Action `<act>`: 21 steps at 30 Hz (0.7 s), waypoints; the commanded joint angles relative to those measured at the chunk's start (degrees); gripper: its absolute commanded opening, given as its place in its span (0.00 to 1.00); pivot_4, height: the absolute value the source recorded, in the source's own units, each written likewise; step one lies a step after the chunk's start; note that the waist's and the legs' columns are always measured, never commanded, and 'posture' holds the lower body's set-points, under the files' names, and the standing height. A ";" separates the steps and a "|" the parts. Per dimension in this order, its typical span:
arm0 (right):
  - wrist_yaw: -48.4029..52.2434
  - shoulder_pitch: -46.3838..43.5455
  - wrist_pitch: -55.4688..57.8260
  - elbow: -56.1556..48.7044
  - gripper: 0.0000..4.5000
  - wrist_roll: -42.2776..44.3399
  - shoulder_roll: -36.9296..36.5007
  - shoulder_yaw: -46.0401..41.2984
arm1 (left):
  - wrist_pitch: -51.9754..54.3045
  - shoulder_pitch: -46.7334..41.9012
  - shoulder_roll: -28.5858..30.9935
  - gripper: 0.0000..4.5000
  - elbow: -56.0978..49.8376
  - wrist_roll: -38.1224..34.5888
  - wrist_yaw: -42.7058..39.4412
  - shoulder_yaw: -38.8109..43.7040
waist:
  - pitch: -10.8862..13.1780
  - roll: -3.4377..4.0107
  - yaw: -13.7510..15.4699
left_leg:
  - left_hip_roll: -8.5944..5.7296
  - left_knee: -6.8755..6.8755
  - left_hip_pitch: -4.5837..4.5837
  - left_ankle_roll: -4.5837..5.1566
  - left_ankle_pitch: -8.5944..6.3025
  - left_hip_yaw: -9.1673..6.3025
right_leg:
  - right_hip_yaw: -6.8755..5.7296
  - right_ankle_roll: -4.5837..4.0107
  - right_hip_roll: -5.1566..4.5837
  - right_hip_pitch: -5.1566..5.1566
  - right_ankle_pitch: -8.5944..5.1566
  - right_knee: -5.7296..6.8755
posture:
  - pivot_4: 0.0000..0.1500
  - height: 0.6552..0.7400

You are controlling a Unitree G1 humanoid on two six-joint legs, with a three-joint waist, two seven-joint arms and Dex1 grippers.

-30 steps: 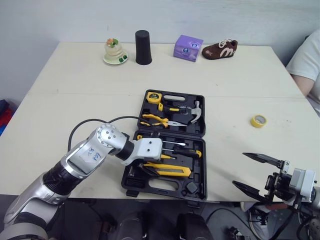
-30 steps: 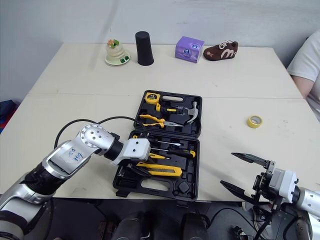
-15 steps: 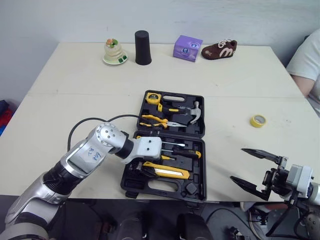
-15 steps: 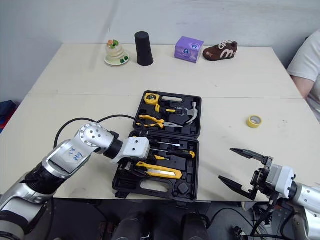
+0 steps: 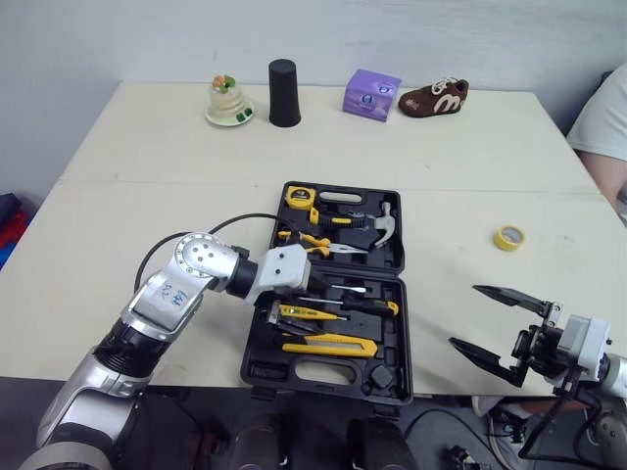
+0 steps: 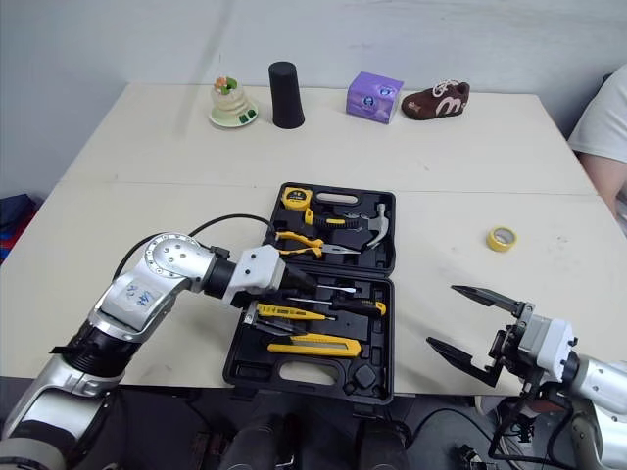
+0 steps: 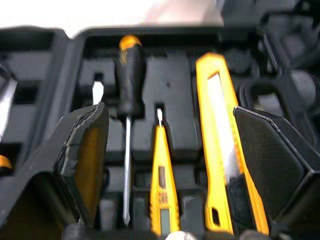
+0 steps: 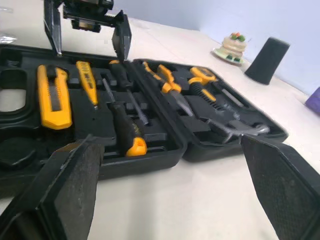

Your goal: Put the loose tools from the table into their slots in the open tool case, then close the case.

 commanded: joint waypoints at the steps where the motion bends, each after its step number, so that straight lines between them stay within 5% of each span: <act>1: -1.57 -1.50 0.48 -1.38 1.00 0.74 -1.51 -2.02 | -0.48 0.62 -0.19 0.92 -1.14 -3.50 -1.00 3.39 | 0.00 0.00 -0.01 | -0.01 0.01 0.00 0.00 0.00 0.00 | -0.01 0.00 -0.01 0.00 0.00 0.00 | 1.00 1.00; 6: -1.66 -0.23 0.97 -0.71 1.00 1.35 -2.51 -3.90 | -7.63 2.24 -3.86 0.69 0.76 -3.15 -1.07 2.98 | 0.00 0.00 0.18 | -0.02 0.00 0.00 0.00 0.00 0.00 | -0.03 0.00 0.01 0.00 0.00 0.02 | 1.00 1.00; 14: -0.41 2.46 1.30 -2.45 1.00 2.68 -3.14 -5.20 | -16.93 3.88 -6.26 0.01 7.06 1.57 -2.84 -1.13 | 0.00 0.01 0.53 | -0.05 0.10 0.00 0.06 0.01 0.00 | -0.05 0.02 -0.04 0.02 0.01 0.03 | 1.00 1.00; 21: -0.52 4.71 1.18 -3.71 1.00 2.43 -2.99 -5.72 | -19.55 5.43 -8.35 0.01 7.69 1.89 -4.22 -3.48 | 0.00 0.01 0.71 | -0.05 0.10 -0.01 0.07 0.00 0.01 | -0.10 0.02 -0.07 0.01 0.01 0.02 | 1.00 1.00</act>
